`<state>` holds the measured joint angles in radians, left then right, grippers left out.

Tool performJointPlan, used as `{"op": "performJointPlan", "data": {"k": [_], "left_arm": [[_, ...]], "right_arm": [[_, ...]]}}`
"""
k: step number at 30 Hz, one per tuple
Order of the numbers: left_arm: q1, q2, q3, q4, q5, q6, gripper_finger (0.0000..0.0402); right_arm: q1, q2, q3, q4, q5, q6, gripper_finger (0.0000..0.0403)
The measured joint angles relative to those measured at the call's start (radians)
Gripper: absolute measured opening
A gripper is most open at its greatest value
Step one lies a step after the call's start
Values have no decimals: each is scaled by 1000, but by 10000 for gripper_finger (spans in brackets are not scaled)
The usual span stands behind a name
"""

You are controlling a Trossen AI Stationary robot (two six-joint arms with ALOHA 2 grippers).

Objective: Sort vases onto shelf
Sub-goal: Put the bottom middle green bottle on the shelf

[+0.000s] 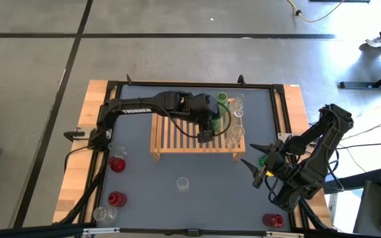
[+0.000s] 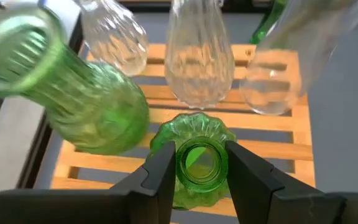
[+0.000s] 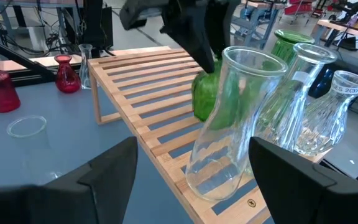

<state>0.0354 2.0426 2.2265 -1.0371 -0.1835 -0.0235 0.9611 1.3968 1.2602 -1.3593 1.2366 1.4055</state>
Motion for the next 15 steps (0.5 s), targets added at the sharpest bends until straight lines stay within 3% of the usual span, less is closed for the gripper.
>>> {"op": "performJointPlan", "data": {"k": [15], "left_arm": [[18, -4, -111, 150, 18, 8, 123]], "right_arm": [[0, 0, 0, 0, 27, -1, 294]]}}
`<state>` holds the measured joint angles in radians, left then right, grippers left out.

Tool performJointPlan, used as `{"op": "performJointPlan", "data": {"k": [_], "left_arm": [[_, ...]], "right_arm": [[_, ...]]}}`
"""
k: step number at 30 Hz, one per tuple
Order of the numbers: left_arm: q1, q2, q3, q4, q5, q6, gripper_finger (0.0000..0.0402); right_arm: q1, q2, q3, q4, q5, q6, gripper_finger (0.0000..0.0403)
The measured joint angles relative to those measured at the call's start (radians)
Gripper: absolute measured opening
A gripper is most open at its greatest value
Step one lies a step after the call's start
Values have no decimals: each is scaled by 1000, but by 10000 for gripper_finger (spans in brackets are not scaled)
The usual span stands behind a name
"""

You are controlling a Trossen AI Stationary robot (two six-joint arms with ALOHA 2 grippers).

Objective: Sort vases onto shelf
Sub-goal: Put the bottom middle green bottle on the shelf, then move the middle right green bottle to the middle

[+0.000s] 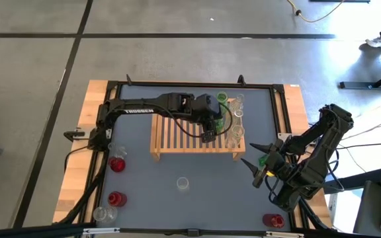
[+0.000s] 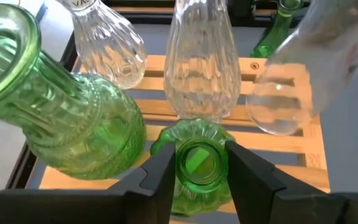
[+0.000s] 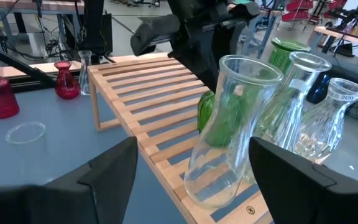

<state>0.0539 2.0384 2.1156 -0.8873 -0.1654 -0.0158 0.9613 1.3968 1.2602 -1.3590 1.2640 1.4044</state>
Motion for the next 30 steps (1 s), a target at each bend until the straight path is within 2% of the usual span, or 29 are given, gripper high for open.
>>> {"op": "performJointPlan", "data": {"k": [6, 14, 20, 23, 26, 30], "left_arm": [[8, 3, -3, 16, -1, 14, 140], [12, 4, -1, 35, 1, 52, 191], [-16, -11, 83, -107, 21, 61, 209], [-40, -61, 90, -189, -3, 71, 210], [-61, -141, 91, -155, -71, 86, 210], [-88, -259, 87, -154, -82, 126, 211]], "right_arm": [[0, 0, 0, 0, 1, 0, 294], [0, 0, 0, 0, 1, 0, 294], [0, 0, 0, 3, -31, 0, 294], [0, 0, 0, 4, -93, 1, 294], [0, 0, 0, 5, -114, 1, 294], [0, 0, 0, 12, -149, 1, 294]]}}
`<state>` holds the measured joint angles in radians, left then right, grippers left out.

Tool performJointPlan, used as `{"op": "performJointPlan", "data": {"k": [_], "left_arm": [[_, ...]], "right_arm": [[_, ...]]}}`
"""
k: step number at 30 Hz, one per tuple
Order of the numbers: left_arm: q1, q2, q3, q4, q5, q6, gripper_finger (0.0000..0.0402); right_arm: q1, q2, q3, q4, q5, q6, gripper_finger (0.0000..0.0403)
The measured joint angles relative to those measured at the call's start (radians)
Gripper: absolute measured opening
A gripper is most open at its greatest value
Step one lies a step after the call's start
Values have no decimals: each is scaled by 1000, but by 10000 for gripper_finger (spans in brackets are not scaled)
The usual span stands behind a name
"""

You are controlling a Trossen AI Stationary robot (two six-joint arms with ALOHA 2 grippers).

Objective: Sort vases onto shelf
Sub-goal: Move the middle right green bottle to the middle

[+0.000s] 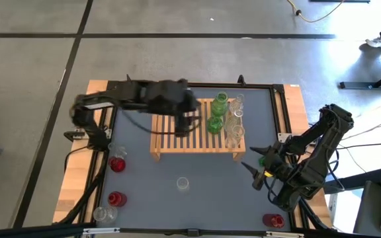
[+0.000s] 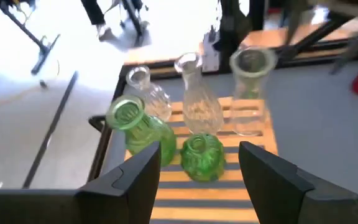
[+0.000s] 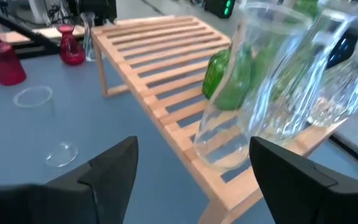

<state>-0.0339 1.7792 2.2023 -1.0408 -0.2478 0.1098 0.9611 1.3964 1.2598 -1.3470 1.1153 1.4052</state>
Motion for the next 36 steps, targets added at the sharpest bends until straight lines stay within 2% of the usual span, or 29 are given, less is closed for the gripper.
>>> {"op": "performJointPlan", "data": {"k": [3, 6, 10, 15, 18, 20, 25, 31, 36], "left_arm": [[-42, -103, -87, -12, -7, 18, 211], [-82, -246, -292, 98, -37, 11, 211], [-106, -451, -682, 404, -57, 2, 211], [-112, -642, -1133, 835, -51, 27, 211], [-110, -724, -1355, 1157, -49, 61, 211], [-111, -764, -1470, 1289, -47, 62, 211], [-112, -897, -1619, 1324, -47, 19, 211], [-113, -1009, -1662, 1306, -29, -1, 211], [-114, -1018, -1670, 1306, -16, -3, 211]], "right_arm": [[0, 0, 0, 21, -26, 0, 294], [0, 0, 0, 23, -25, 0, 294], [-1, 0, 0, 27, -21, 0, 294], [-19, 0, 0, 80, 0, 46, 294], [-65, -8, 4, 63, -93, 67, 294], [-106, -20, 17, 41, -157, 73, 294], [-178, -39, 43, -24, -395, 95, 294], [-190, -45, 45, -175, -607, 268, 294], [-189, -42, -4, -223, -728, 365, 294]]}}
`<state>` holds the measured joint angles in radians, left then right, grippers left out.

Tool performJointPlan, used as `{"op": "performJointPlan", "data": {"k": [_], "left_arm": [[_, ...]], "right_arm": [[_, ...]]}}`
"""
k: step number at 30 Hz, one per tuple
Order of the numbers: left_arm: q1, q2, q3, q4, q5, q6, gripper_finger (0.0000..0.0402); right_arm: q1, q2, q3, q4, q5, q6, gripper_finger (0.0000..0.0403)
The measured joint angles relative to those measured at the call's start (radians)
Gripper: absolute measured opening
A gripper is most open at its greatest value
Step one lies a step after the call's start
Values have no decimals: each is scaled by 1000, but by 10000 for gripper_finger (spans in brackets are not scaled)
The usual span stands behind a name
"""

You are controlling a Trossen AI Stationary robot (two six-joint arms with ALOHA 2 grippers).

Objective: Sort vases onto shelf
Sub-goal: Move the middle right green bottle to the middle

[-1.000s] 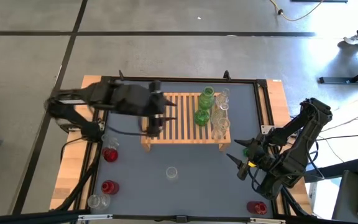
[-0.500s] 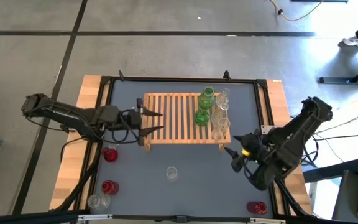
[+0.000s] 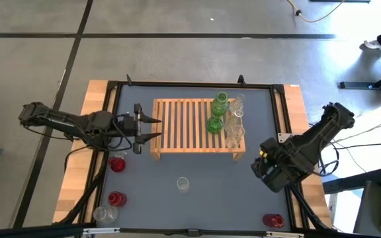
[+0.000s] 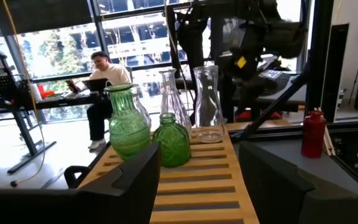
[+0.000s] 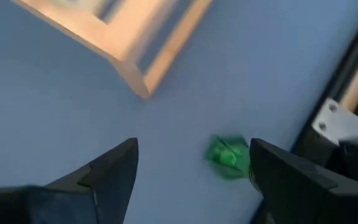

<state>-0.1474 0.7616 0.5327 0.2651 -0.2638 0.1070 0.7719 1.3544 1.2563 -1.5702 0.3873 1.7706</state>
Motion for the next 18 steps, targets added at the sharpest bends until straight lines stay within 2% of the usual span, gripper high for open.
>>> {"op": "performJointPlan", "data": {"k": [10, 18], "left_arm": [[0, 42, 0, -19, 0, -18, 211], [0, 46, 0, -11, 0, -9, 211]], "right_arm": [[-15, -11, -184, -1, -156, 112, 294], [-43, -85, -267, 1, -147, 160, 294]]}}
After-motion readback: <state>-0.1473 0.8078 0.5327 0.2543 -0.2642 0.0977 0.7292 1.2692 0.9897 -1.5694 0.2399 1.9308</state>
